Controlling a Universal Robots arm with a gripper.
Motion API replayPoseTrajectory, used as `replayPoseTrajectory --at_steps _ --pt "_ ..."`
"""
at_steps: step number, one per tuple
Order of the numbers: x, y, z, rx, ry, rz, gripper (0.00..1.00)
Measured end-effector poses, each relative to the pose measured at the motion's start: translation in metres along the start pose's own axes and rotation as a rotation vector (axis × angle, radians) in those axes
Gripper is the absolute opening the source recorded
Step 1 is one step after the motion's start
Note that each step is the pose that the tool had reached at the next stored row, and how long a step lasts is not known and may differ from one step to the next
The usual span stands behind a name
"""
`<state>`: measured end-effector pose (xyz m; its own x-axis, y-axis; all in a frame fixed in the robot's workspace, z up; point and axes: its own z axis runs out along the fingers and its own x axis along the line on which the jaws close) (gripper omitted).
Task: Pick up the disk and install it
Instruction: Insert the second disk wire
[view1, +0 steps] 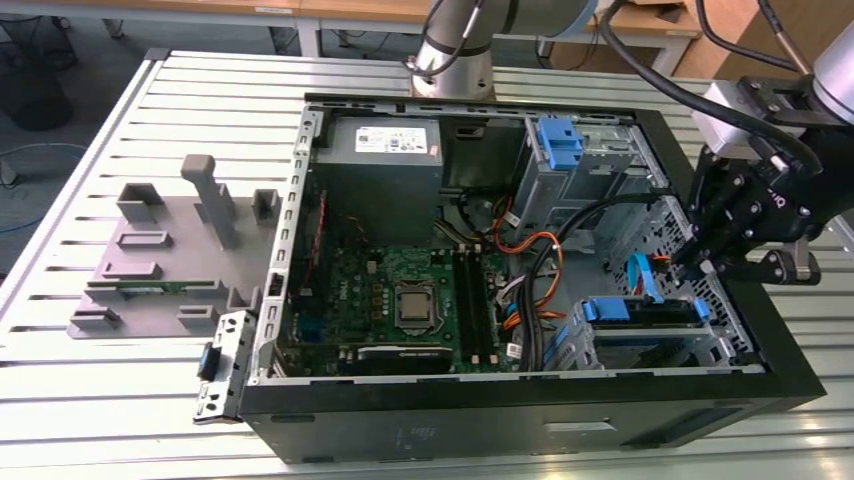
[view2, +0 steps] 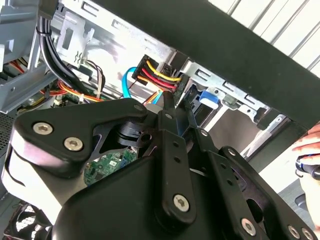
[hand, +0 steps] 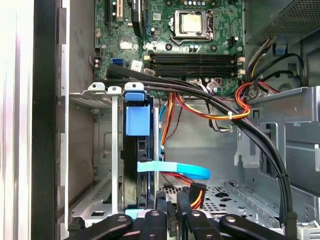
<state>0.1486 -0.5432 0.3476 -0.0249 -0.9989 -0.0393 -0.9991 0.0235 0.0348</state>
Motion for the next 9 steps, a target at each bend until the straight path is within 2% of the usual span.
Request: replayPoseTrajectory --at_steps 9 --pt "-0.0004 -0.0148 0.0004 -0.0004 0.0009 0.000 0.23"
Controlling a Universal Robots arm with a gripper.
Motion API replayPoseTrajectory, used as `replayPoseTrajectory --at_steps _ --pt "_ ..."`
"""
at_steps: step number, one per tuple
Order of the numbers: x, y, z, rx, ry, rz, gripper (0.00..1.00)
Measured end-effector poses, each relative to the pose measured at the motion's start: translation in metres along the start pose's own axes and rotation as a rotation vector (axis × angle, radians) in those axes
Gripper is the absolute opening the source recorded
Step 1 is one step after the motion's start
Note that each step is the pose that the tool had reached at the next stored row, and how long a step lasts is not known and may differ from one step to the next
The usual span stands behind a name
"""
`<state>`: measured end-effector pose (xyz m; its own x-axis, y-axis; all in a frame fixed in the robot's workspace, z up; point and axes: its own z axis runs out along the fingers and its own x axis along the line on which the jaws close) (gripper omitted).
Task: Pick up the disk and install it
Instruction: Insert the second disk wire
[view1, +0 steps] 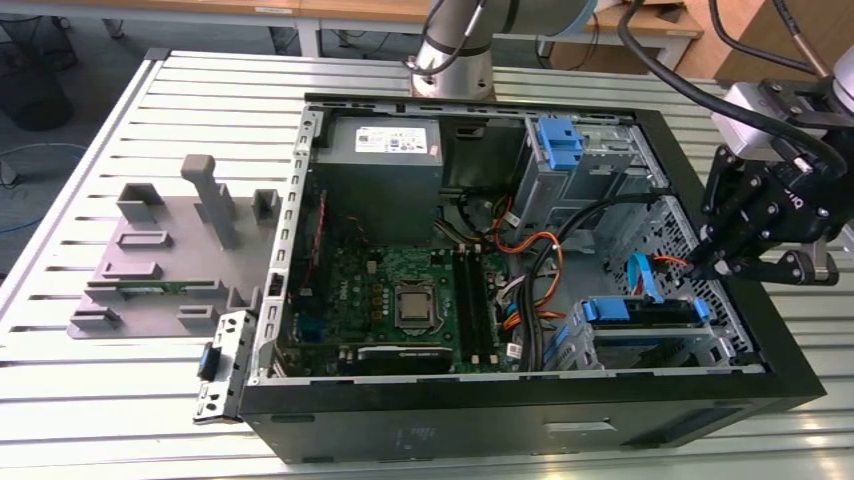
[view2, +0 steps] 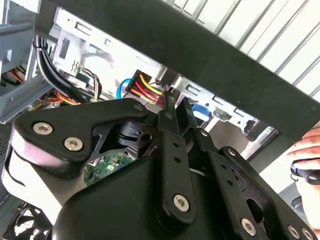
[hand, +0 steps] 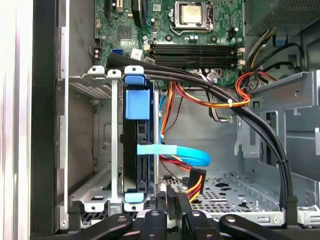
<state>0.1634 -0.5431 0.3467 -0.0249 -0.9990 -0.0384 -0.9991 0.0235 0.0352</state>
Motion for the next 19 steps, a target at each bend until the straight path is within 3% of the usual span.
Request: replayPoseTrajectory --at_steps 6,14,19 --pt "0.0002 0.0003 0.0049 0.0000 0.0026 0.000 0.23" --pt "0.0007 0.0152 0.0090 0.0002 0.0089 0.000 0.23" --pt "0.0008 0.0163 0.0091 0.0002 0.0117 0.000 0.23"
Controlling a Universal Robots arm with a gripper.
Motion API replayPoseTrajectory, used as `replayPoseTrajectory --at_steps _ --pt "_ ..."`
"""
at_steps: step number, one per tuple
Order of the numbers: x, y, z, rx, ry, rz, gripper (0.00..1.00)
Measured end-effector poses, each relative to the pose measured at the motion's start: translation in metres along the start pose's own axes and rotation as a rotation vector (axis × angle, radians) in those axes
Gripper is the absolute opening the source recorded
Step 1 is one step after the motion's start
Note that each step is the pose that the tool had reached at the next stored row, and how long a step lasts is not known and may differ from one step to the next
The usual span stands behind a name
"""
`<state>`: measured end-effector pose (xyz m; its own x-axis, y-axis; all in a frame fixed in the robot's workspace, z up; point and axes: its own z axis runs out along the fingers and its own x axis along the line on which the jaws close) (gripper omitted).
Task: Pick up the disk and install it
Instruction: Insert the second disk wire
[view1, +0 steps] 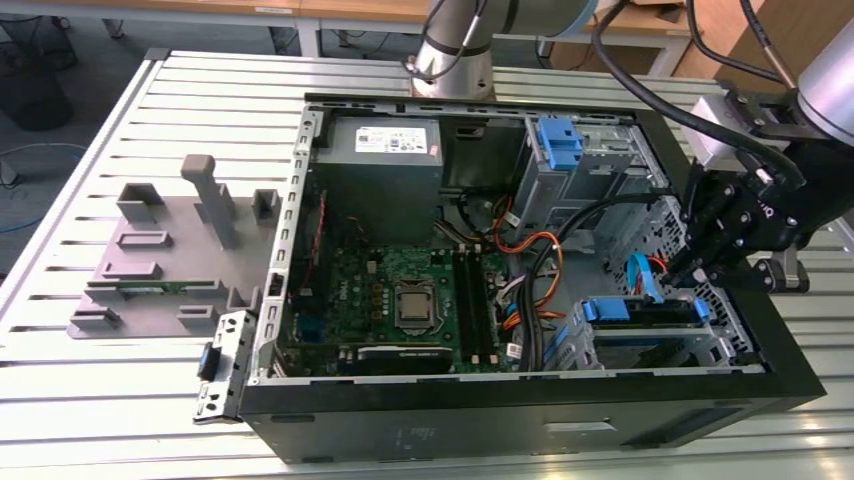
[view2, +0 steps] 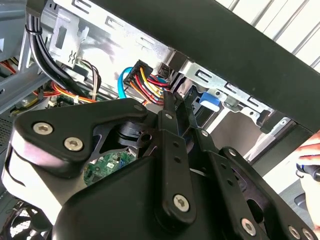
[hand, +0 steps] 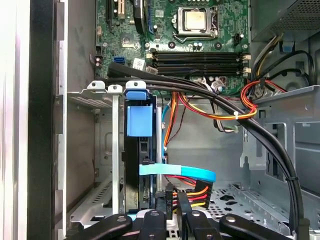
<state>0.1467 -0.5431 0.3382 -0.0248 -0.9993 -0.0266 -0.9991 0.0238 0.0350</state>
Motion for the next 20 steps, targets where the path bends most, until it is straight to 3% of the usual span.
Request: replayPoseTrajectory --at_steps 5,7,15,16,18,19,20 --pt "0.0000 0.0001 0.0001 0.0000 0.0000 0.000 0.23" --pt "0.0000 0.0001 0.0000 0.0000 0.0002 0.000 0.16" --pt "0.0000 0.0001 0.0000 0.0000 0.0005 0.000 0.16" --pt "-0.0001 0.0002 0.0000 0.0001 0.0053 0.000 0.16" --pt "0.0000 0.0002 0.0000 0.0010 0.0321 0.001 0.16" --pt "0.0000 0.0003 0.0000 0.0014 0.0436 0.002 0.16" --pt "0.0000 0.0006 0.0000 0.0020 0.0512 0.002 0.16"
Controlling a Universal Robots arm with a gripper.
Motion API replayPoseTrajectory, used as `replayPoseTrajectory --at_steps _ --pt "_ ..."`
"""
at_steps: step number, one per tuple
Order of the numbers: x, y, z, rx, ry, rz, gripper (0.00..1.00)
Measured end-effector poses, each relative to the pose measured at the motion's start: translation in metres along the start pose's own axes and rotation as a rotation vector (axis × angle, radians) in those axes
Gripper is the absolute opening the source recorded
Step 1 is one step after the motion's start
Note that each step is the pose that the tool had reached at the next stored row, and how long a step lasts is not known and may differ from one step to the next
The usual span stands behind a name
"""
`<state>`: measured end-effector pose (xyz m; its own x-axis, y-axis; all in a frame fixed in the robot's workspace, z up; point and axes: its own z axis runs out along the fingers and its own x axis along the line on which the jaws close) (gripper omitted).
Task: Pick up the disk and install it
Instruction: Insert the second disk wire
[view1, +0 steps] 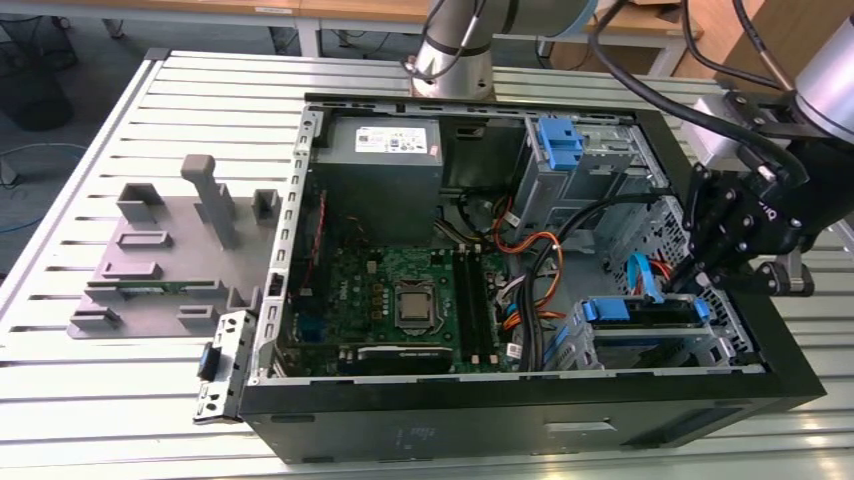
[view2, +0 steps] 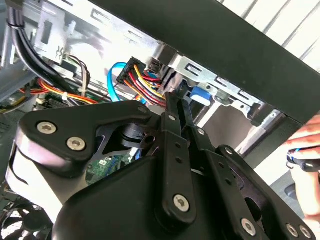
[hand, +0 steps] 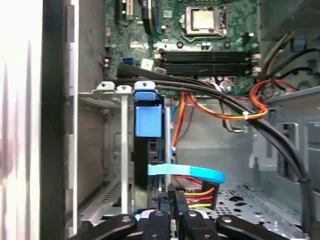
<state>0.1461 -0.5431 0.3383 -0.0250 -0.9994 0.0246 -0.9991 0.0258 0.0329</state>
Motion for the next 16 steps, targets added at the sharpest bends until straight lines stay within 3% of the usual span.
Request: replayPoseTrajectory --at_steps 1,2,7,10,16 --pt "0.0000 0.0006 0.0000 0.0010 0.0049 0.000 0.16" --pt "0.0001 0.0016 0.0001 0.0027 0.0059 0.000 0.16" --pt "0.0003 0.0075 0.0004 0.0179 0.0071 0.001 0.16" --pt "0.0010 0.0076 0.0002 0.0231 0.0107 0.001 0.16" --pt "0.0041 0.0087 0.0004 0.0318 0.0111 0.001 0.16"
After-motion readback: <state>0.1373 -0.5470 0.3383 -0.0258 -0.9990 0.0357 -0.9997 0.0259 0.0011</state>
